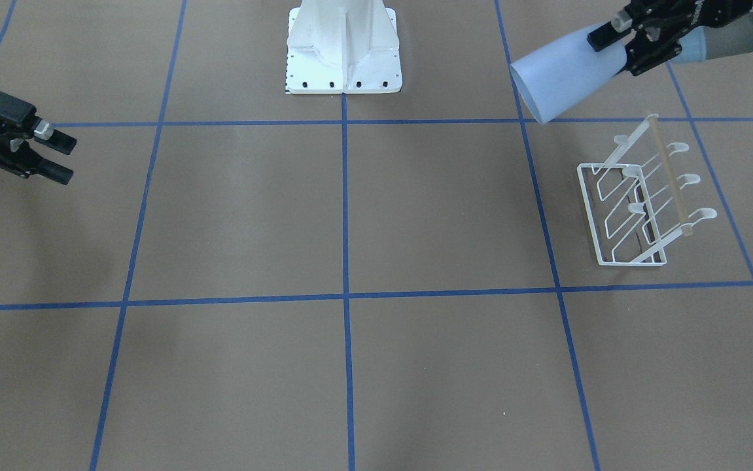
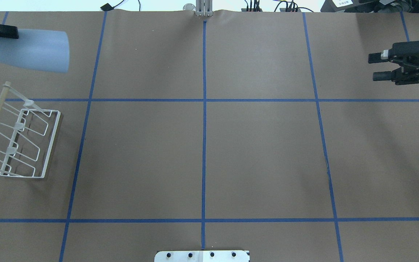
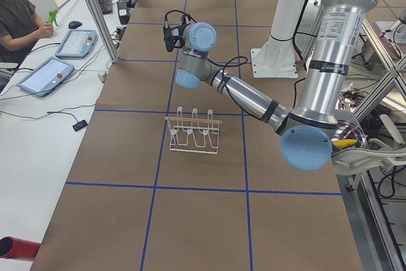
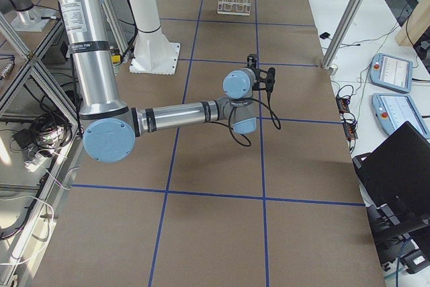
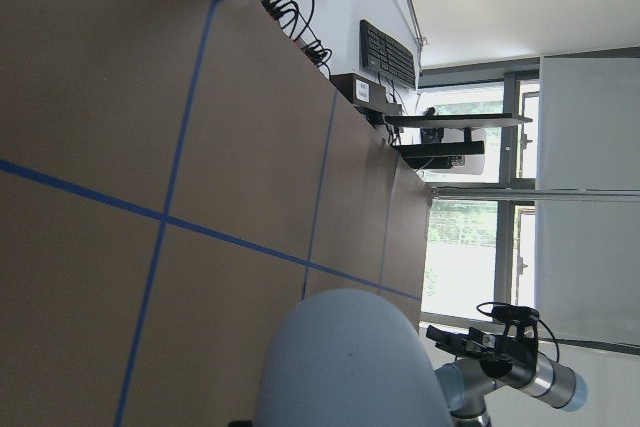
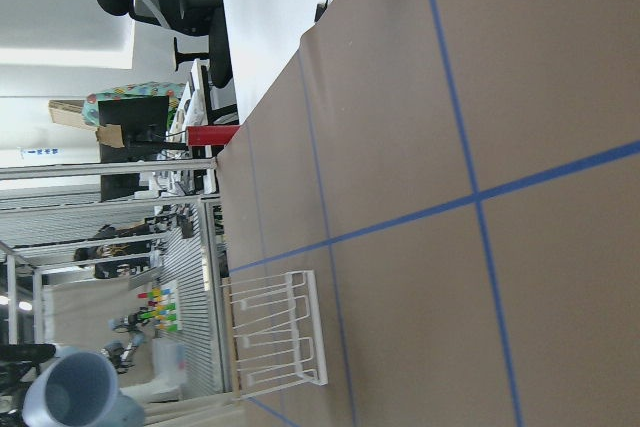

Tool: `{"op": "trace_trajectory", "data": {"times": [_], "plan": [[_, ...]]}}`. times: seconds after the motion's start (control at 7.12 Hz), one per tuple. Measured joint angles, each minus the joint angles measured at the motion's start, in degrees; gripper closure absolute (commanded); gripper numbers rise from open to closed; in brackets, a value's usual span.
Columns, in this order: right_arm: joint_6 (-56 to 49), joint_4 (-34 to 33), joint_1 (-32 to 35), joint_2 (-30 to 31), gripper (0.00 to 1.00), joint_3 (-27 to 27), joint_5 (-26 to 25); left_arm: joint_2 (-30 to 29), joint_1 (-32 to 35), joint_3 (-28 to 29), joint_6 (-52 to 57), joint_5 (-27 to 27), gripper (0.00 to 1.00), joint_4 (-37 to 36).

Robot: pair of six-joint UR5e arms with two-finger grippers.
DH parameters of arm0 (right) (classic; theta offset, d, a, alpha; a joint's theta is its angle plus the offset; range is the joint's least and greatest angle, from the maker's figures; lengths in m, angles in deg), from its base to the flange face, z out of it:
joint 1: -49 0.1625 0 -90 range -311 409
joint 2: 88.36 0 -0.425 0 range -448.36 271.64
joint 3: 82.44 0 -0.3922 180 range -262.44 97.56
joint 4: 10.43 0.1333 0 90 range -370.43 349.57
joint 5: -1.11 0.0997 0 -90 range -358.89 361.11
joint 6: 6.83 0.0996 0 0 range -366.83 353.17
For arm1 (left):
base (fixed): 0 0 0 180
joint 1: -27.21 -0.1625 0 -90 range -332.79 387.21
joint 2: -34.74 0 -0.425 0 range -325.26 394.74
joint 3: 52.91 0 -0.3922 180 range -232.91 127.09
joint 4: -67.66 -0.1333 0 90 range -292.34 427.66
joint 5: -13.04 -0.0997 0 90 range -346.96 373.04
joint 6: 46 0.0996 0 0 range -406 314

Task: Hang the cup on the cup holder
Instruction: 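Carry the cup with the left gripper toward the rack while the right arm withdraws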

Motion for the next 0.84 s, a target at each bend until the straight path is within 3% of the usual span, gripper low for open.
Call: {"op": "trace_trajectory", "data": {"times": [0.56, 0.84], "plan": [[-38.18, -18.98, 6.02, 6.48, 0.0, 0.99, 0.32, 4.14, 3.44, -0.55, 35.76, 2.66, 1.0, -24.74], [-44.28, -22.7, 5.8, 7.63, 0.0, 1.05, -1.34, 6.69, 3.22, -0.62, 49.2, 3.45, 1.0, -32.85]]}}
